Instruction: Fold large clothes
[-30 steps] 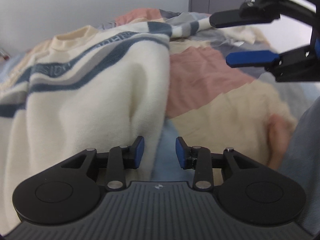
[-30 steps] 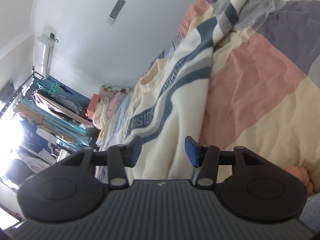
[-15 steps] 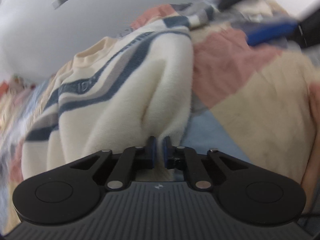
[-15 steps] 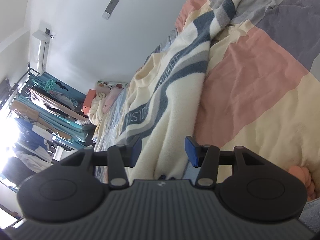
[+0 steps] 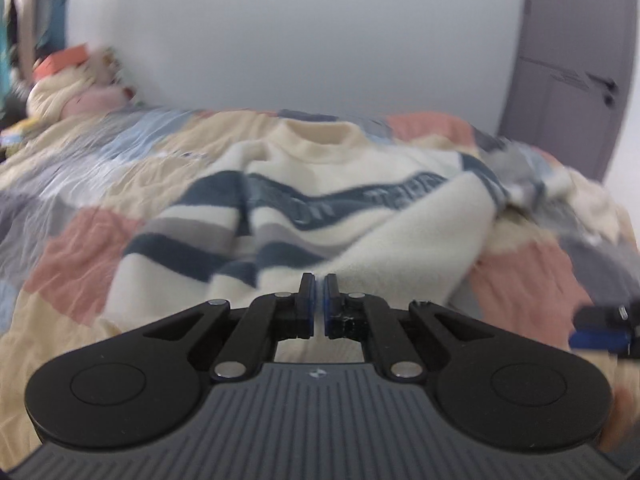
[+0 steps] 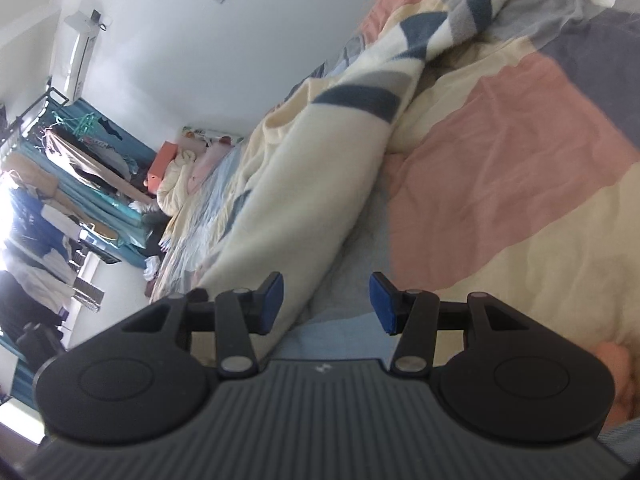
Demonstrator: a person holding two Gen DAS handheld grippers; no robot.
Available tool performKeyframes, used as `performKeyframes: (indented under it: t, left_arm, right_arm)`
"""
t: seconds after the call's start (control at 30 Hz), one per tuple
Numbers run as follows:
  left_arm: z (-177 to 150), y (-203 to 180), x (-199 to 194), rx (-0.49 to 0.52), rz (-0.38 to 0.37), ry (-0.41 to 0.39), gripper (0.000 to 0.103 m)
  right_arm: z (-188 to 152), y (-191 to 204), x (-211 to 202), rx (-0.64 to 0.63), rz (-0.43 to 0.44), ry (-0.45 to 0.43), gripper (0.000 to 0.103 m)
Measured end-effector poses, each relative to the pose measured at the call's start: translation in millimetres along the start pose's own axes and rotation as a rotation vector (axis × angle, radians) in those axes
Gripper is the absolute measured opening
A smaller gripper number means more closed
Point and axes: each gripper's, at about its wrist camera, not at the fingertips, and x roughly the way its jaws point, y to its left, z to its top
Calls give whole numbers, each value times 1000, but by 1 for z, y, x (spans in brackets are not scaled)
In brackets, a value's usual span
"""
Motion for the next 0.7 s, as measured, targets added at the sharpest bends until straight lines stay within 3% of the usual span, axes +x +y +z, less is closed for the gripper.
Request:
performKeyframes:
  t: [0.3,0.53,0.7]
  left_arm:
    - [-1,61,49,-269,-48,79,5]
    - [-1,80,69,-344,-52,82,5]
    - [0,87,70,-386,-77,83,5]
  right_arm:
    - [-22,16,62,144,55,105,51]
    - [-46,21,118,282,115,199,52]
    - [-52,17,135,365,180,165,52]
